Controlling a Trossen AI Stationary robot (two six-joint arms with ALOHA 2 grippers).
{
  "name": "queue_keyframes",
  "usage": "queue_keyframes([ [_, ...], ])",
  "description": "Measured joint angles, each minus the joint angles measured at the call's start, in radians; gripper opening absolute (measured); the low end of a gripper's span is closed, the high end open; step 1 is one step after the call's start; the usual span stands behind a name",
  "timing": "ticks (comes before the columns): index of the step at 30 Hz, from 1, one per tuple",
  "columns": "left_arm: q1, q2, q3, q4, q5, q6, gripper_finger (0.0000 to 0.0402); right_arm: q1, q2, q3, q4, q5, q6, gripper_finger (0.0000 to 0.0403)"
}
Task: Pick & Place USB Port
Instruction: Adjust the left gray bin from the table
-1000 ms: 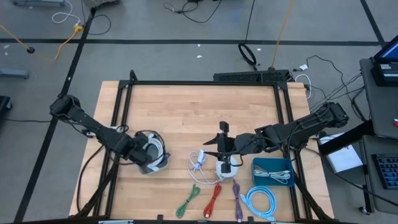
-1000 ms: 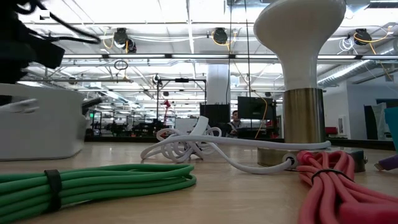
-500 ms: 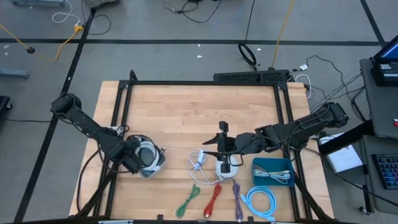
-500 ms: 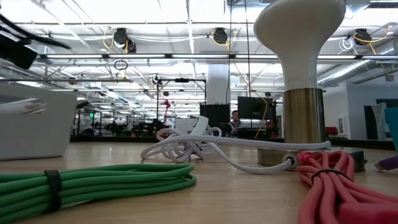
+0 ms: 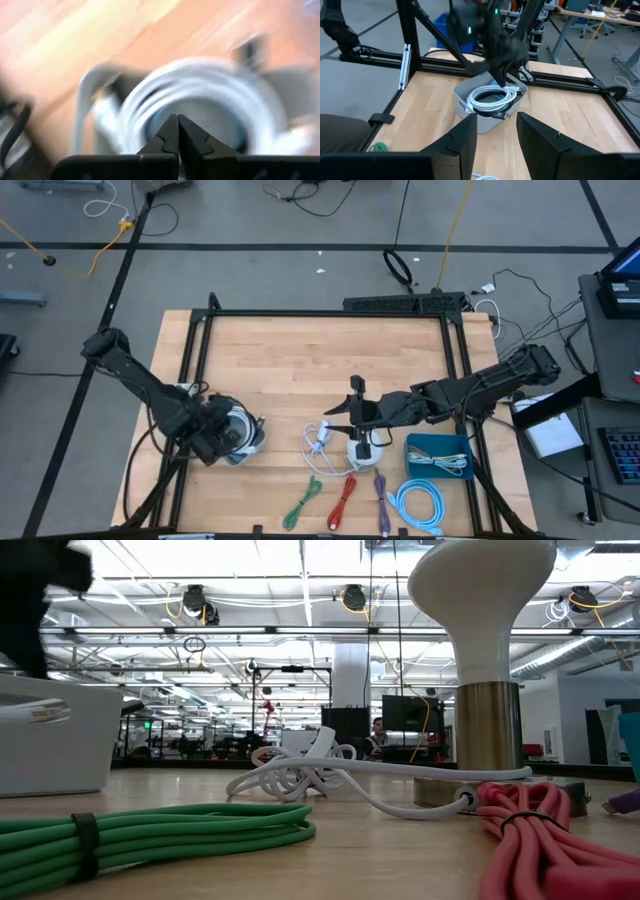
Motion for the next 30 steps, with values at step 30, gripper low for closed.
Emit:
queue_keyframes([
  [30,-0.199,0.420,0.051,0.548,0.236,0.091,0.0000,-0.013,0.000,0.000,-0.029,0.001,0.019,0.0130],
])
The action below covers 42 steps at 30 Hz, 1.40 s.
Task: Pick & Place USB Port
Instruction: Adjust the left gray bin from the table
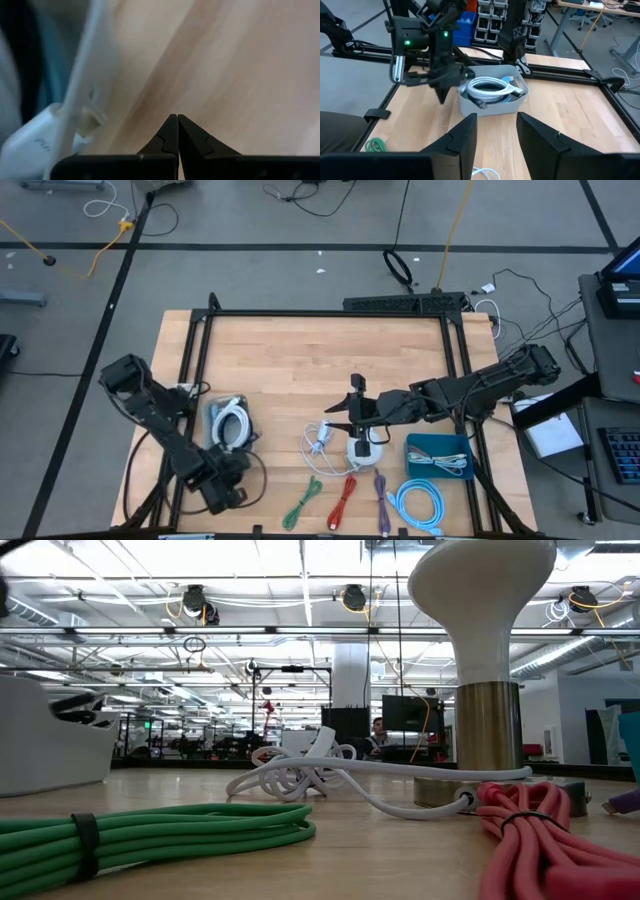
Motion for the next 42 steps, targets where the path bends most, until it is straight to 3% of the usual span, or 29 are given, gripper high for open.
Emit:
queue_keyframes([
  [7,-0.069,-0.008,-0.003,-0.076,-0.064,-0.144,0.0000,0.000,0.000,0.000,0.030,-0.001,-0.009,0.0130],
  [19,-0.117,-0.010,0.000,-0.209,0.055,-0.249,0.0000,0.000,0.000,0.000,0.030,-0.002,-0.007,0.0130],
  [25,-0.180,-0.009,0.006,-0.267,0.118,-0.372,0.0000,0.000,0.000,0.000,0.030,-0.002,-0.007,0.0130],
  [34,-0.200,-0.010,0.148,-0.416,-0.197,-0.319,0.0000,0.000,0.000,0.000,0.029,-0.003,-0.003,0.0130],
  [39,-0.163,-0.041,0.233,-0.424,-0.400,-0.174,0.0000,0.000,0.000,0.000,0.029,-0.003,-0.002,0.0130],
  [42,-0.092,-0.055,0.234,-0.386,-0.443,-0.057,0.0000,0.000,0.000,0.000,0.030,-0.003,-0.002,0.0130],
])
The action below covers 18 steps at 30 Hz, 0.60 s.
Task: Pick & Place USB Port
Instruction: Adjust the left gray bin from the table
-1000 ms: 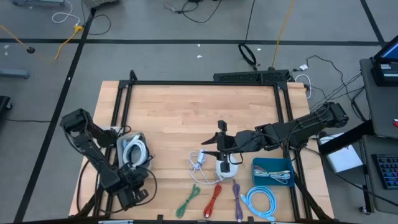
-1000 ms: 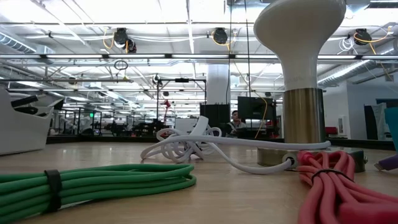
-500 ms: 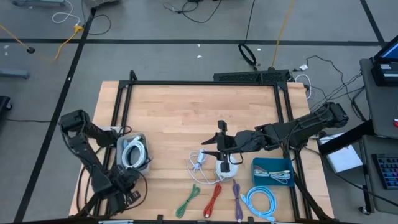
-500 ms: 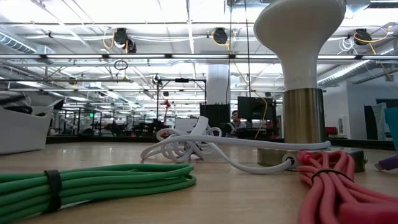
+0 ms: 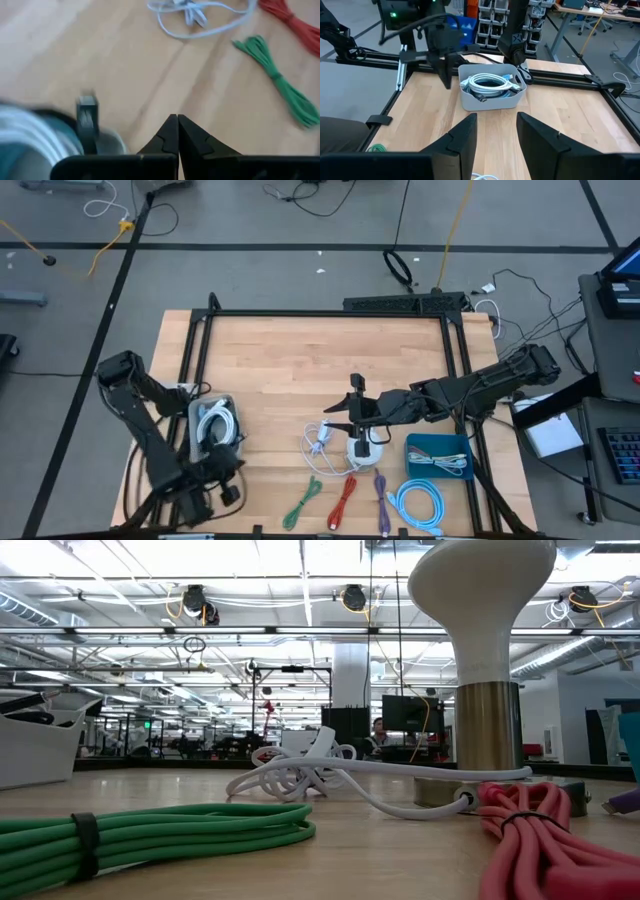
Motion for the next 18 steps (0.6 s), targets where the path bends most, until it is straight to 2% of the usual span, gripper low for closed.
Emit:
queue_keyframes([
  [4,0.131,0.006,-0.001,0.085,0.046,0.228,0.0000,0.000,0.000,0.000,0.000,0.000,0.000,0.0130],
  [8,0.263,0.030,-0.001,0.166,0.167,0.440,0.0000,0.000,0.000,0.000,-0.003,0.000,0.000,0.0130],
  [12,0.327,0.062,-0.001,0.129,0.281,0.515,0.0000,0.000,0.000,0.000,-0.015,0.000,0.000,0.0130],
  [18,0.329,0.091,-0.002,0.001,0.384,0.510,0.0000,0.000,0.000,0.000,-0.031,0.000,0.000,0.0130],
])
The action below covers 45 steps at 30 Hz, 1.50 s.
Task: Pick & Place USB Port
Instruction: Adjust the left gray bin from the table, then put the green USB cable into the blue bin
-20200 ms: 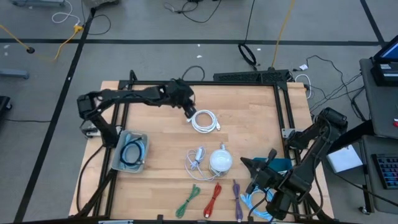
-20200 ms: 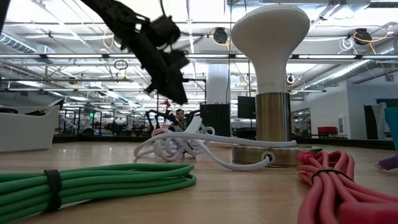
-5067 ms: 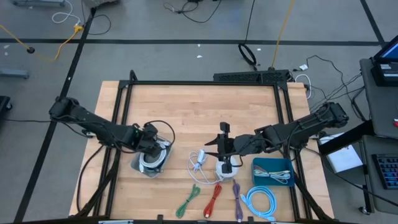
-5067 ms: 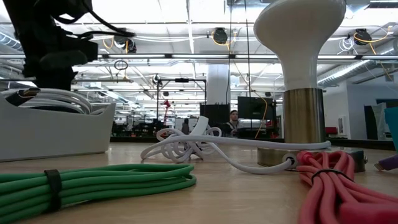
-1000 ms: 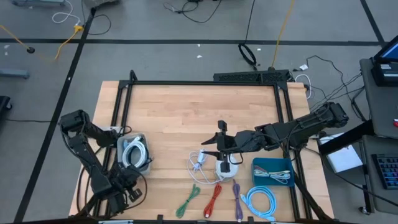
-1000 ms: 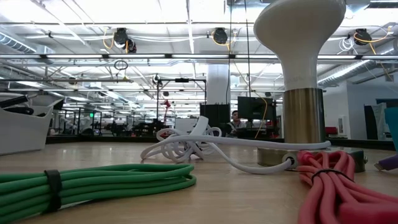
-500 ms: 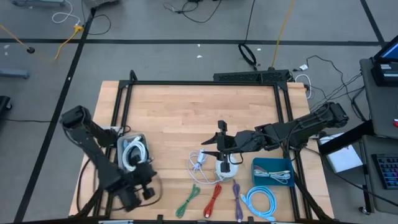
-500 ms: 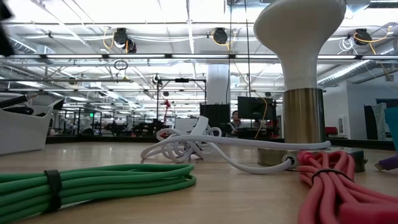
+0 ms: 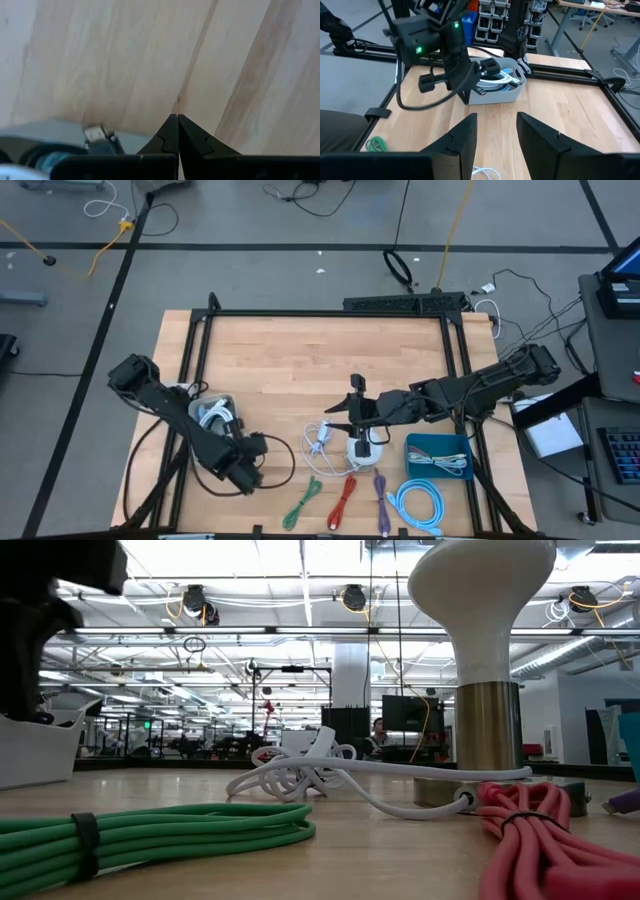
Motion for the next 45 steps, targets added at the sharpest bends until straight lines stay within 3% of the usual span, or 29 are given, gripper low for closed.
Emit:
queue_keyframes([
  [14,-0.105,0.014,0.002,-0.154,0.103,-0.174,0.0000,0.001,0.000,0.000,0.007,0.000,0.001,0.0130],
  [17,-0.117,0.011,0.001,-0.102,0.037,-0.174,0.0000,0.001,0.000,0.000,0.017,0.000,0.000,0.0130],
  [22,-0.088,-0.013,0.001,0.071,-0.167,-0.065,0.0000,0.001,0.000,0.000,0.023,-0.004,-0.003,0.0130],
  [25,-0.050,-0.040,0.001,0.215,-0.262,0.041,0.0000,0.002,-0.001,0.000,0.007,-0.078,0.028,0.0130],
  [28,-0.030,-0.055,0.001,0.392,-0.293,0.164,0.0000,0.036,-0.001,0.000,-0.014,-0.189,0.082,0.0130],
  [33,-0.043,-0.060,0.002,0.602,-0.281,0.302,0.0001,0.182,0.056,0.000,-0.050,-0.231,0.094,0.0130],
  [39,-0.074,-0.060,0.002,0.607,-0.257,0.220,0.0013,0.330,0.156,0.000,-0.082,-0.029,0.151,0.0130],
  [45,-0.046,-0.033,0.002,0.703,0.002,0.131,0.0094,0.326,0.249,0.000,-0.114,0.032,0.274,0.0130],
])
